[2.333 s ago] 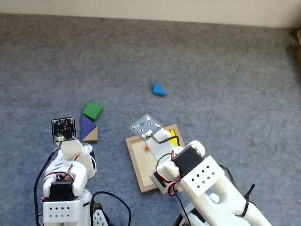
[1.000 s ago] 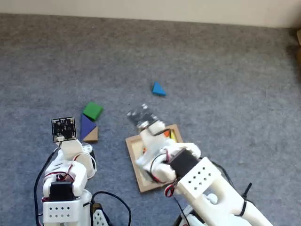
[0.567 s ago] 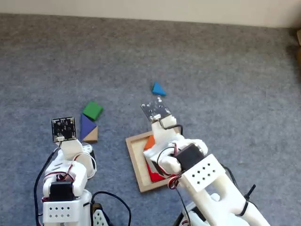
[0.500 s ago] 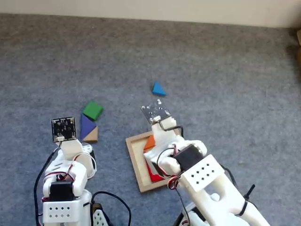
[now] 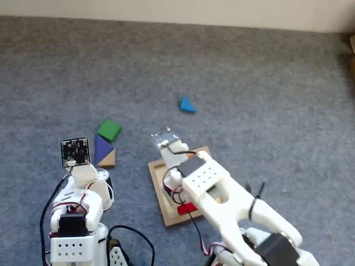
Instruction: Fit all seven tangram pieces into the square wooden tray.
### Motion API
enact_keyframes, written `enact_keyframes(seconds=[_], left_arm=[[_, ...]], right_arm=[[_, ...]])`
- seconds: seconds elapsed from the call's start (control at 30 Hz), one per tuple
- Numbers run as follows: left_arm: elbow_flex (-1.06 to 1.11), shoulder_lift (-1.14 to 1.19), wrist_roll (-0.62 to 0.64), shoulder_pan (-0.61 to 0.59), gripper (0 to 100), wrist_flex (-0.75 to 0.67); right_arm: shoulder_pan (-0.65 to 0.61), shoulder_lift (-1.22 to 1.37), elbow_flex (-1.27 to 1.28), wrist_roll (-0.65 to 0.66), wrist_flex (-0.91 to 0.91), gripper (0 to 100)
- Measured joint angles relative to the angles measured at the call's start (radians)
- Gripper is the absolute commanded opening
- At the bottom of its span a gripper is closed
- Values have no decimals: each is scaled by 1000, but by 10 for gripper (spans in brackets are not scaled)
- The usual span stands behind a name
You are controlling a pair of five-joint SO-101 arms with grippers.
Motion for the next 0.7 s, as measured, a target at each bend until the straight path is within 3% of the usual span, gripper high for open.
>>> enact_keyframes(seconds=[0.27, 0.57, 0.7], left_arm=[[0, 0, 0, 0, 5, 0], [0, 0, 0, 0, 5, 0], [0, 0, 0, 0, 5, 0]], right_arm=[[-61, 89, -103, 0, -14, 255], [-77, 209, -109, 0, -170, 249], [-78, 235, -123, 0, -172, 169]])
